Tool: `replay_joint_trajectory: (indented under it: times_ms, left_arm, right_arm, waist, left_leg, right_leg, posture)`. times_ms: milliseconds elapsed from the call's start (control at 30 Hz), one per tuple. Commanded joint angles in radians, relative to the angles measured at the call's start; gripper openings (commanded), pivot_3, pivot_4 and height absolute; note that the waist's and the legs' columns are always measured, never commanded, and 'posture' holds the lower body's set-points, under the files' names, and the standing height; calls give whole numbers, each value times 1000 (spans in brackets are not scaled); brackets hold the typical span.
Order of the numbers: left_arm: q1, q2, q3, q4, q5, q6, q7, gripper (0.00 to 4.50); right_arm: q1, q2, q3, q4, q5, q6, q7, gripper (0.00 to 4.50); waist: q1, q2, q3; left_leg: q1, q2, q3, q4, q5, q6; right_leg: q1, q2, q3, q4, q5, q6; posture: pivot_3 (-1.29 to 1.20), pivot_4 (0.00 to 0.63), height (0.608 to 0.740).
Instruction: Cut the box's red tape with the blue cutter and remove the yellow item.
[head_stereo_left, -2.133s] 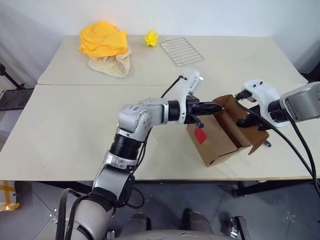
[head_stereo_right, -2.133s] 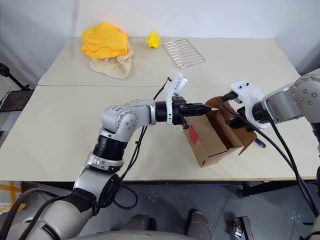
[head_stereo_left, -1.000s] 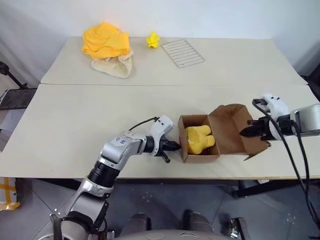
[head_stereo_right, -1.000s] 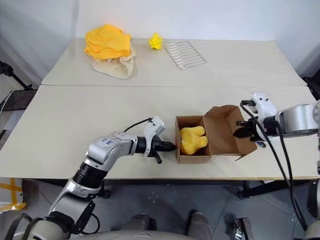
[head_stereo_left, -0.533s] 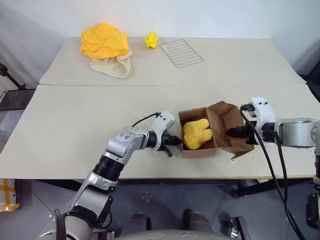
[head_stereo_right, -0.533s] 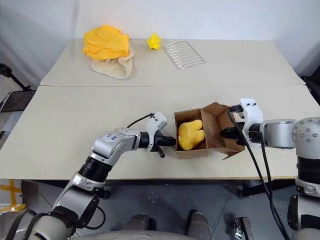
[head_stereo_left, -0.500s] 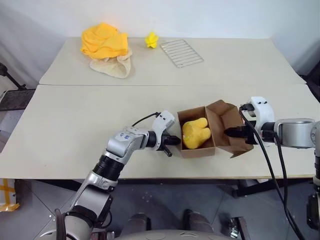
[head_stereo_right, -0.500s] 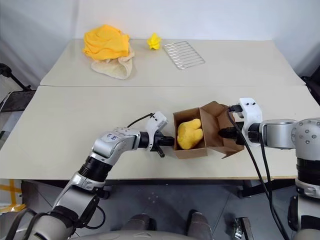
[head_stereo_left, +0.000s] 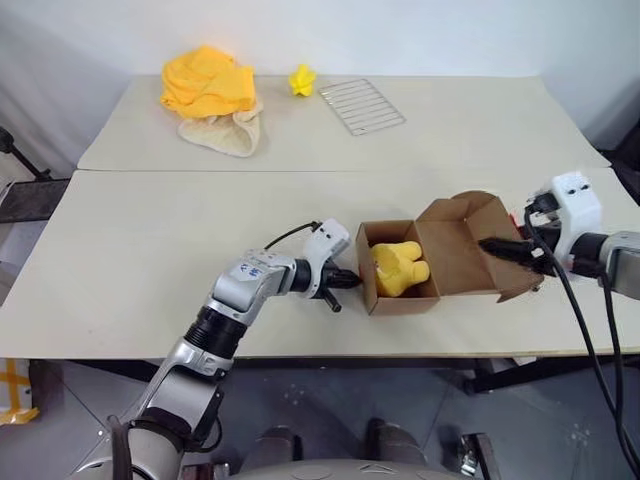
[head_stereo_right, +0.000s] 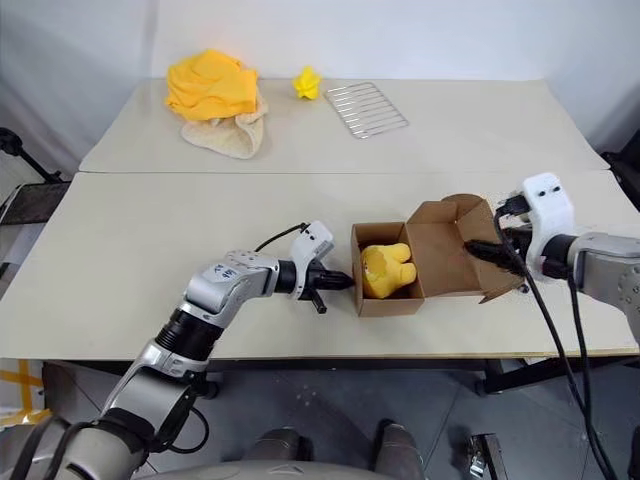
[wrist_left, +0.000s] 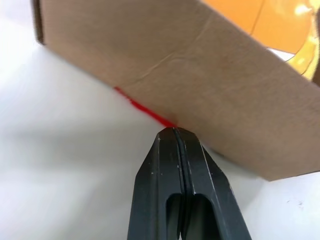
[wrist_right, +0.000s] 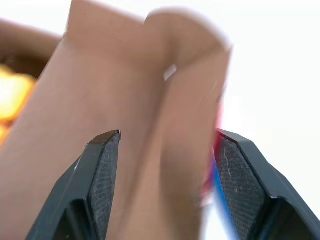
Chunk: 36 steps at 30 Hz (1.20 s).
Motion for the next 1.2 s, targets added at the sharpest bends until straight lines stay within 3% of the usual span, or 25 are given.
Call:
replay_joint_trajectory:
  times_ms: [33,133,233,467,667,767,1133,1200]
  left_arm:
    - [-16,35,36,-33,5,-8,-5,0]
    - [-32,66,69,-51,-10,5,-9,0]
    - [-86,73,129,-45,-36,19,-4,567]
    - [-253,49,46,-18,-11,7,-79,2698]
    - [-379,-28,-128,80,73,-61,-154,4483]
    - [-428,-89,-220,168,129,-100,-184,4483]
    - [-422,-124,-415,364,359,-380,-267,4483]
    - [-419,-133,-402,367,365,-396,-281,4093]
  right_arm:
    - [33,-49,-105,-20,-48,-87,87,3052]
    - [108,-70,-179,-62,-35,-109,185,3052]
    - [211,-81,-260,-131,-25,-130,289,3073]
    - [305,-49,-355,-239,-8,-145,375,3073]
    - [471,8,-455,-376,-25,-169,422,3073]
    - [558,91,-529,-453,-34,-161,359,3073]
    - [702,228,-651,-641,14,-115,237,3073]
    - [706,243,-665,-649,28,-118,224,3073]
  waist:
    - [1,0,0]
    - [2,0,0]
    - [6,0,0]
    - [7,-1,0]
    - [11,-2,1]
    - [17,-2,1]
    - [9,-2,1]
    - [11,-2,1]
  left_leg:
    - [0,0,0,0,0,0]
    - [0,0,0,0,0,0]
    - [0,0,0,0,0,0]
    - [0,0,-1,1,0,0]
    - [0,-1,0,1,0,0]
    - [0,-1,0,1,0,0]
    - [1,-1,1,1,-1,2]
    - [1,-1,1,1,-1,3]
  right_leg:
    - [0,0,0,0,0,0]
    - [0,0,0,0,0,0]
    - [0,0,0,0,0,0]
    - [1,0,0,0,1,1]
    - [1,0,0,-1,1,1]
    - [1,0,0,-1,1,1]
    - [1,0,2,0,1,1]
    - [1,0,2,0,1,1]
  posture:
    - [0,150,740]
    - [0,150,740]
    - [0,150,740]
    - [0,150,740]
    - [0,150,740]
    - [0,150,740]
    - [0,150,740]
    - [0,150,740]
